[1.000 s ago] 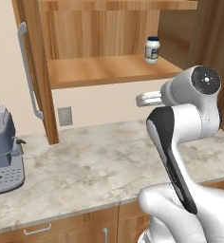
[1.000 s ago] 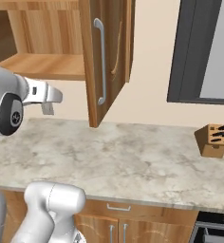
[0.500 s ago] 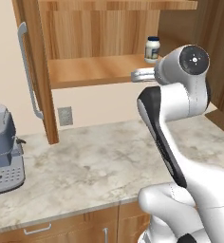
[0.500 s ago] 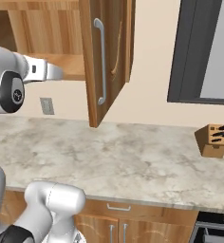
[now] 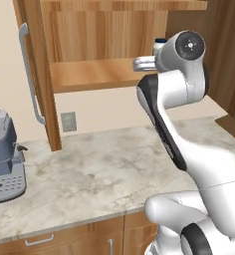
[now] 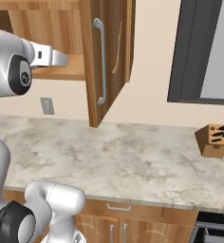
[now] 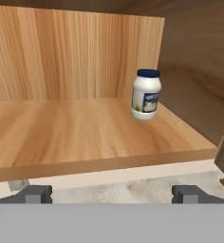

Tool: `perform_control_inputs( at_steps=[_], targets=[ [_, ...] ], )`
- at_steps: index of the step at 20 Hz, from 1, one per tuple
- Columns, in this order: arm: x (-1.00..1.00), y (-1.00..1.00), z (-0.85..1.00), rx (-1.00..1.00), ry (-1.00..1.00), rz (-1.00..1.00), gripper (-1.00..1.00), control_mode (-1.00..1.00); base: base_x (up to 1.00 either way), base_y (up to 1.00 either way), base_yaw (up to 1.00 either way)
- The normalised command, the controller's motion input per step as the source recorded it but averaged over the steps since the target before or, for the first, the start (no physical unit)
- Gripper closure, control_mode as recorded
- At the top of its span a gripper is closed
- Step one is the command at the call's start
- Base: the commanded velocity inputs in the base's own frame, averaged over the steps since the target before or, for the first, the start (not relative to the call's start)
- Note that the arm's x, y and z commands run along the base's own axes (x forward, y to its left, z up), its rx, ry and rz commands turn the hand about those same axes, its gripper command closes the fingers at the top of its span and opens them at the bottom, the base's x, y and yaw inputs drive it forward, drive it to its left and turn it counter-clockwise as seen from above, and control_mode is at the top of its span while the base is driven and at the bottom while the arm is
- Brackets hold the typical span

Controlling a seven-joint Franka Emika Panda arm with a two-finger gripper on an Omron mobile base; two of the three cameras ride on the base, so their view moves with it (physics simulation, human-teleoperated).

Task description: Collect the turmeric, mayonnaise, and shaker from the cabinet and place them next to the stove.

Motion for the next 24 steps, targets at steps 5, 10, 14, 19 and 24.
perform_control_inputs(
  at_steps=[5, 10, 14, 19, 24],
  targets=[
    [0.42, -0.01, -0.07, 0.05, -0.01, 0.0, -1.0, -1.0, 0.0, 0.0, 0.0],
    [0.17, -0.13, -0.01, 0.05, -0.02, -0.08, -1.0, -1.0, 0.0, 0.0, 0.0],
    [0.22, -0.01, 0.29, 0.01, 0.0, -0.2, -1.0, -1.0, 0.0, 0.0, 0.0],
    [0.23, 0.0, 0.28, 0.0, 0.0, -0.18, -1.0, -1.0, 0.0, 0.0, 0.0],
    [0.28, -0.12, 0.23, 0.0, 0.01, -0.07, -1.0, -1.0, 0.0, 0.0, 0.0]
  ],
)
